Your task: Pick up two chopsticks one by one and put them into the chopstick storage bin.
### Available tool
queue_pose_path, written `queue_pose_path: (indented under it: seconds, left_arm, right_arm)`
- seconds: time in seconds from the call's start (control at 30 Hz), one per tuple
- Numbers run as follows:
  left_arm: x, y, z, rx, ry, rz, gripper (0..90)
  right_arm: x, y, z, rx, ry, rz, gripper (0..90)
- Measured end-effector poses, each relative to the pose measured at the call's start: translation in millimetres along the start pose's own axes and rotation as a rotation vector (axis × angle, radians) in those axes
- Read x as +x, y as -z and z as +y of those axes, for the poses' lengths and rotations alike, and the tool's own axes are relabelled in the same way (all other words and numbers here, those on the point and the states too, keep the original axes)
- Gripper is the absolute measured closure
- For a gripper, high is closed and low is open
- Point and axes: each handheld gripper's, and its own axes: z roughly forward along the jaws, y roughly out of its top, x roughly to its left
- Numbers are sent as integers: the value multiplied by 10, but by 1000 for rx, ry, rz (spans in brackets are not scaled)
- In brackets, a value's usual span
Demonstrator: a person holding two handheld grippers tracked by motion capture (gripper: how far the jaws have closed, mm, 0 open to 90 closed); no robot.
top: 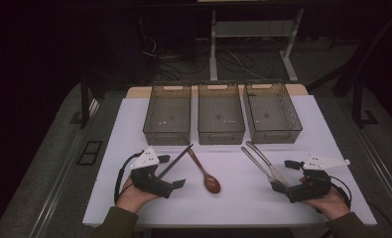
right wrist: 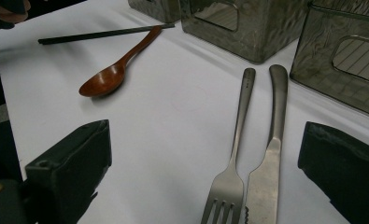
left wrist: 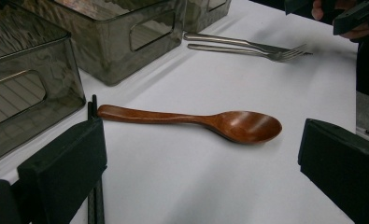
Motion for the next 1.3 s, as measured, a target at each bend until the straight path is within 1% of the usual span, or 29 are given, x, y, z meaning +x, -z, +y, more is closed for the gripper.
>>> queue_pose_path:
  seconds: [0.17, 0.2, 0.37, 0.4, 0.73, 0.8, 1.13, 1.3]
  left_arm:
    - [6, -33, 4, 10, -3, -1, 4]
    - [8, -38, 15, 14, -11, 0, 4]
    - [23, -31, 37, 11, -10, 5, 4]
    - [30, -28, 44, 12, -13, 10, 5]
    - [74, -13, 111, 11, -34, 4, 11]
    - [87, -13, 124, 5, -33, 5, 14]
    - [175, 11, 163, -11, -21, 25, 46]
    - [214, 22, 171, -8, -19, 36, 55]
  right_arm:
    - [2, 8, -5, -4, -2, -3, 20]
    - [2, 10, -4, -5, -6, -1, 20]
    - [-3, 18, -5, -11, -14, 6, 20]
    - [-2, 24, -9, -19, -16, 9, 20]
    - [18, 6, 5, -20, -9, 13, 21]
    - [21, 3, 6, -20, -4, 13, 21]
    - [19, 3, 4, -23, -12, 12, 21]
    - [18, 4, 5, -26, -7, 9, 21]
